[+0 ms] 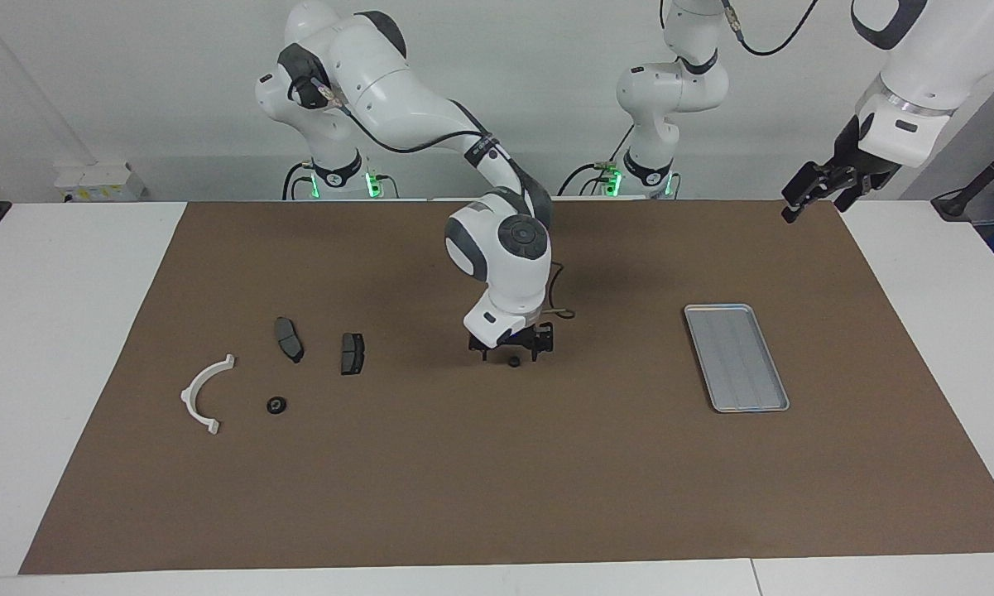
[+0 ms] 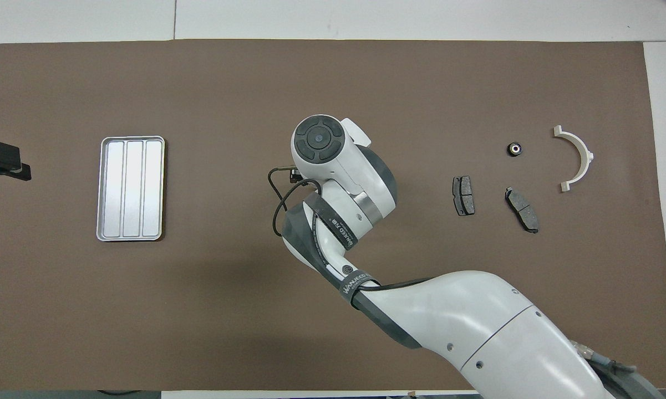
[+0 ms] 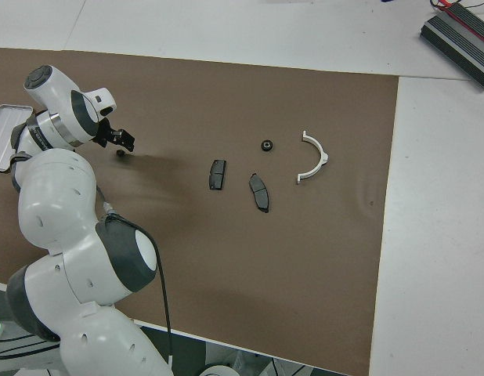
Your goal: Place bearing gear from tray to pile
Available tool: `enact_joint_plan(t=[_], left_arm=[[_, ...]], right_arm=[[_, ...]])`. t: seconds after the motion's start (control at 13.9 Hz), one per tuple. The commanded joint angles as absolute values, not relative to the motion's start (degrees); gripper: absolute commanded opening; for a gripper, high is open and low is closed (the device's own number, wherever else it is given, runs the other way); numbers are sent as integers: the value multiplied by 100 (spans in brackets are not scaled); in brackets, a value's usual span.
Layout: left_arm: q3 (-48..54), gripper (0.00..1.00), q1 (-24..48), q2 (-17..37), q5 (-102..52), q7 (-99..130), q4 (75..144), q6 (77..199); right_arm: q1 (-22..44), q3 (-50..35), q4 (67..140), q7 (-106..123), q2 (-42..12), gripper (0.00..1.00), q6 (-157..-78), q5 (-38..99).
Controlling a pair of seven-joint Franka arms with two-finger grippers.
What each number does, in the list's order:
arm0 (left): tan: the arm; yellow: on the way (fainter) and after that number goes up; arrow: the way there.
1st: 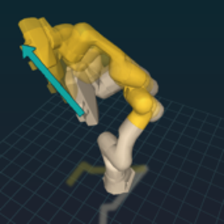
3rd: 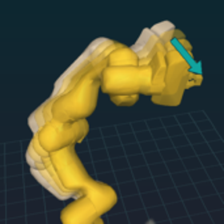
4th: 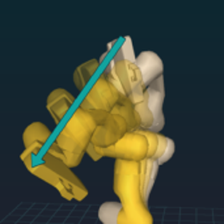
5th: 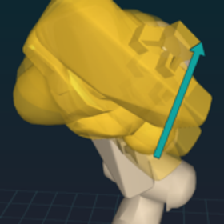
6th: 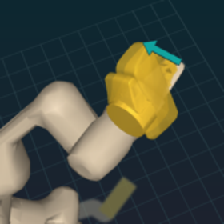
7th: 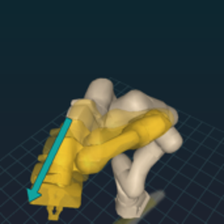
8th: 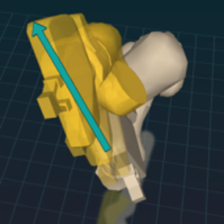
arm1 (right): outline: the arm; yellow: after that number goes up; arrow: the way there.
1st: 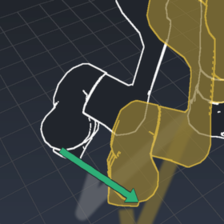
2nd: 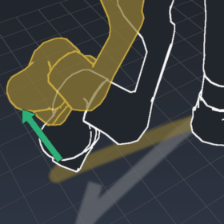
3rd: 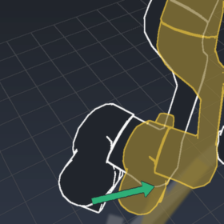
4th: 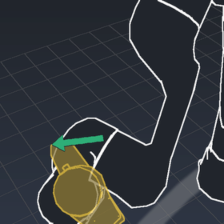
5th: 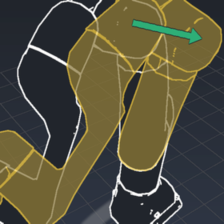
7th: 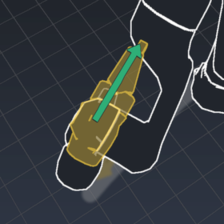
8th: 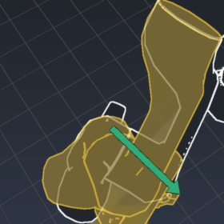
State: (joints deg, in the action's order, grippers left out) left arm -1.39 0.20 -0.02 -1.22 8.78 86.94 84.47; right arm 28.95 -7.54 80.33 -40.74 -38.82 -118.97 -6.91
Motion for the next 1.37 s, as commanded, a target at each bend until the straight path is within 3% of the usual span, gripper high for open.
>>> enact_joint_plan(t=[0.0,0.29,0.5,0.65,0.72,0.79,0.87,1.3], left_arm=[[-88,100,-70,-79,-149,774,8684,8385],[-44,100,-62,26,-167,686,8832,8639],[-35,100,-53,-52,-167,677,9148,8771],[-44,100,-35,-114,-167,668,9219,8771],[-53,100,-18,-140,-167,677,9359,8928],[-53,100,-9,-193,-167,685,9413,8956],[-53,100,-9,-202,-167,686,9413,8904],[-62,100,-53,-229,-167,721,9431,8965]], right_arm=[[2944,-773,8209,-3946,-3858,100,-12155,-580],[2953,-773,8446,-3955,-3858,100,-12384,-580],[2936,-765,8490,-3946,-3867,86,-12392,-589],[2944,-765,8490,-3964,-3858,50,-12401,-589],[2944,-765,8482,-3981,-3850,17,-12393,-589],[2944,-765,8473,-3990,-3850,4,-12366,-589],[2944,-765,8429,-3990,-3841,0,-12305,-589],[2910,-756,8271,-3999,-3771,0,-12051,-615]])
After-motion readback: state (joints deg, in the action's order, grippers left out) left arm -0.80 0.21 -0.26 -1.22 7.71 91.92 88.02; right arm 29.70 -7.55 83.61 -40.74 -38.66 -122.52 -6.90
